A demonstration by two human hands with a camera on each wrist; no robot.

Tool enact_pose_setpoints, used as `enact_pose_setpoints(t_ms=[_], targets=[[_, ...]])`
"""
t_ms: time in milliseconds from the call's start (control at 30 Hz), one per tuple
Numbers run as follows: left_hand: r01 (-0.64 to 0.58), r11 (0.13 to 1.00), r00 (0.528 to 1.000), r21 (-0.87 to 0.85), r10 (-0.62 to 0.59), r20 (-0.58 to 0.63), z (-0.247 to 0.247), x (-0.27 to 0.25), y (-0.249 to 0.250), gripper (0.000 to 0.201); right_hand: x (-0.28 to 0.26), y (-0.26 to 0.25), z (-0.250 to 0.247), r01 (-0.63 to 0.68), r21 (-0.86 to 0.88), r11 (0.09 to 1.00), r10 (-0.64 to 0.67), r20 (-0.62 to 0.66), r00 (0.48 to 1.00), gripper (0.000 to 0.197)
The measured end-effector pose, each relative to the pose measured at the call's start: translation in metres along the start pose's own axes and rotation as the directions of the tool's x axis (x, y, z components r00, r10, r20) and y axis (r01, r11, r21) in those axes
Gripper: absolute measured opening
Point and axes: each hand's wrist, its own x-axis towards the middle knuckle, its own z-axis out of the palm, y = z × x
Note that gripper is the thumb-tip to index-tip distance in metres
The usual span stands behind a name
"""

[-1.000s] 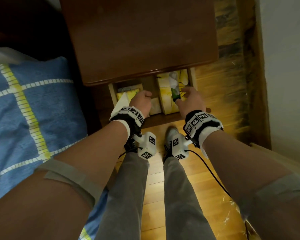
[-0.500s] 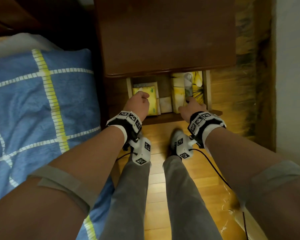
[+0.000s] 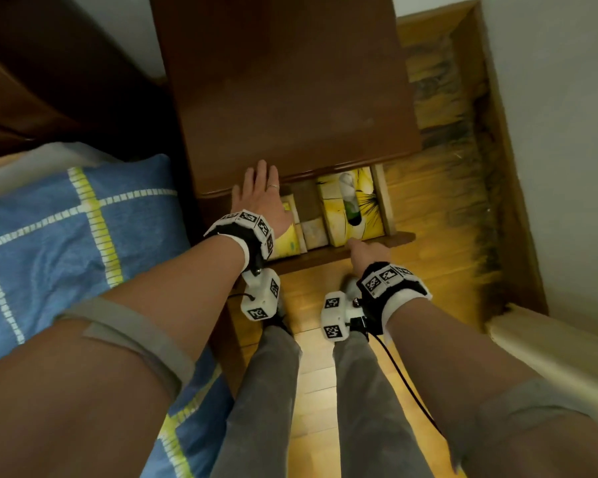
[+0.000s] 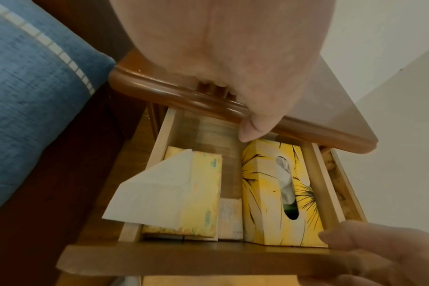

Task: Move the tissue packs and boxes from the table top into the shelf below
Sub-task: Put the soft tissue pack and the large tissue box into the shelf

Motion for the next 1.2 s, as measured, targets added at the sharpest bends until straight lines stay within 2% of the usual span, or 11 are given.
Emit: enact_pose_setpoints(t_ms=[67,133,233,367,500,666,766,966,1200], targets=[[-0.002,1.000,1.000,-0.018,0.003,0.021,-0.002,0.005,-0.001,0.087,0.001,0.005,0.008,0.018,0.052,0.998,-0.021,0.075,0.997,0.059],[-0.017,0.997,1.000,-0.069,0.019,0.024,-0.006,0.008,-0.005,0.082,0.000,0.008,0.012,0.013,0.165,0.986,-0.023,0.059,0.998,0.057],[-0.042,0.991,0.997,-0.127,0.050,0.062,-0.012,0.010,-0.014,0.079,-0.002,0.003,0.014,0.024,0.220,0.975,-0.040,0.067,0.997,0.056],[-0.078,0.987,0.991,-0.144,0.092,0.099,-0.019,0.015,-0.022,0.079,-0.001,-0.006,0.014,-0.044,0.316,0.948,0.022,0.071,0.997,0.098],[-0.095,0.980,0.987,-0.176,0.116,0.110,-0.025,0.021,-0.024,0.076,-0.011,-0.034,0.023,0.000,0.383,0.924,-0.059,0.142,0.988,0.113],[-0.147,0.971,0.980,-0.187,0.169,0.105,-0.032,0.025,-0.035,0.072,-0.025,-0.079,0.034,0.139,0.482,0.865,-0.272,0.219,0.937,0.092],[-0.153,0.969,0.978,-0.193,0.176,0.108,-0.034,0.028,-0.036,0.072,-0.024,-0.090,0.036,0.203,0.447,0.871,-0.343,0.258,0.903,0.084],[-0.152,0.971,0.978,-0.184,0.174,0.111,-0.035,0.030,-0.036,0.067,-0.013,-0.085,0.036,0.234,0.379,0.895,-0.351,0.278,0.894,0.072],[-0.027,0.946,0.987,-0.324,0.076,0.140,-0.042,0.007,-0.019,0.066,-0.014,-0.082,0.029,0.277,0.268,0.923,-0.352,0.294,0.889,0.068]])
